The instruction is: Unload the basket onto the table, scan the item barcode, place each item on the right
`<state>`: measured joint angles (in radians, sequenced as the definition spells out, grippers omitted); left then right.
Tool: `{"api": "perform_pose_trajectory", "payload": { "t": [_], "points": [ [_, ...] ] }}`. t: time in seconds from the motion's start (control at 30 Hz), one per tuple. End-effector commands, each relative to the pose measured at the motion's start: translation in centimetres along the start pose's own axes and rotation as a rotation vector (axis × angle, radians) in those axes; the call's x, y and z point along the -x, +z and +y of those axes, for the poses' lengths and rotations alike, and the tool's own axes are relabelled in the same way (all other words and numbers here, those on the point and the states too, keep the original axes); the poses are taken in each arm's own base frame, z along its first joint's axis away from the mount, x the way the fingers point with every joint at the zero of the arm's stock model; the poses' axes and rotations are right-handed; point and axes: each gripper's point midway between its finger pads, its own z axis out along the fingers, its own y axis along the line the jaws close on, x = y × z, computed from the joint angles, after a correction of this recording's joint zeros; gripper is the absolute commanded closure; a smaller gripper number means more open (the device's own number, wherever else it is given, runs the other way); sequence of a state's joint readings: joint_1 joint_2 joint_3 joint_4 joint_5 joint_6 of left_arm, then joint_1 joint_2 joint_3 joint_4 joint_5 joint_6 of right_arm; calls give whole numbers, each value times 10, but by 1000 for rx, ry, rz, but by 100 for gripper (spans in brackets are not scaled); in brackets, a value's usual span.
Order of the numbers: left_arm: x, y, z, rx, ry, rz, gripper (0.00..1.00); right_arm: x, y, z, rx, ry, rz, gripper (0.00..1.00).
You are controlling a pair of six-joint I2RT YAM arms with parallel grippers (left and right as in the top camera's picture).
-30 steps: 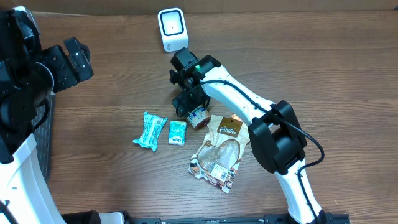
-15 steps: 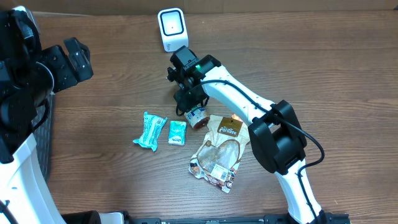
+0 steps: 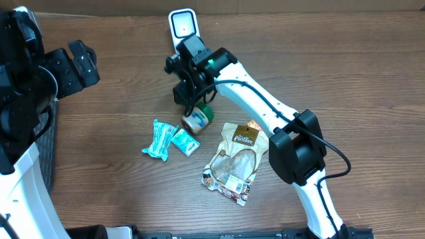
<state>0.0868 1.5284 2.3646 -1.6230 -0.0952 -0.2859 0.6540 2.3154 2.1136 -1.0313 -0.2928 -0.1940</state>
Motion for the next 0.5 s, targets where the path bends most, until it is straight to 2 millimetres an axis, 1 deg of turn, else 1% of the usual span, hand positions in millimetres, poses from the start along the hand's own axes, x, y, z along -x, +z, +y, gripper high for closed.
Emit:
{"api": "perform_pose_trajectory", "payload": {
  "t": [0.0, 0.13, 0.23, 0.27, 0.3, 0.4, 0.47],
  "points": [
    [3, 0, 2, 10, -14, -11, 0, 20, -26, 17, 85, -89, -79, 75],
    [3, 0, 2, 10, -14, -11, 0, 12, -25, 8, 83, -60, -53, 73],
    [3, 0, 2, 10, -14, -11, 0, 4, -24, 2, 83, -29, -30, 62],
    [3, 0, 2, 10, -14, -11, 0, 2, -25, 0, 82, -20, -24, 54],
    [3, 0, 2, 10, -14, -11, 1, 0, -25, -3, 81, -10, -17, 50],
    [3, 0, 2, 10, -14, -11, 0, -5, -28, -12, 77, 33, -2, 42],
    [3, 0, 2, 10, -14, -11, 0, -9, -30, -16, 89, 82, 8, 40]
  ]
}}
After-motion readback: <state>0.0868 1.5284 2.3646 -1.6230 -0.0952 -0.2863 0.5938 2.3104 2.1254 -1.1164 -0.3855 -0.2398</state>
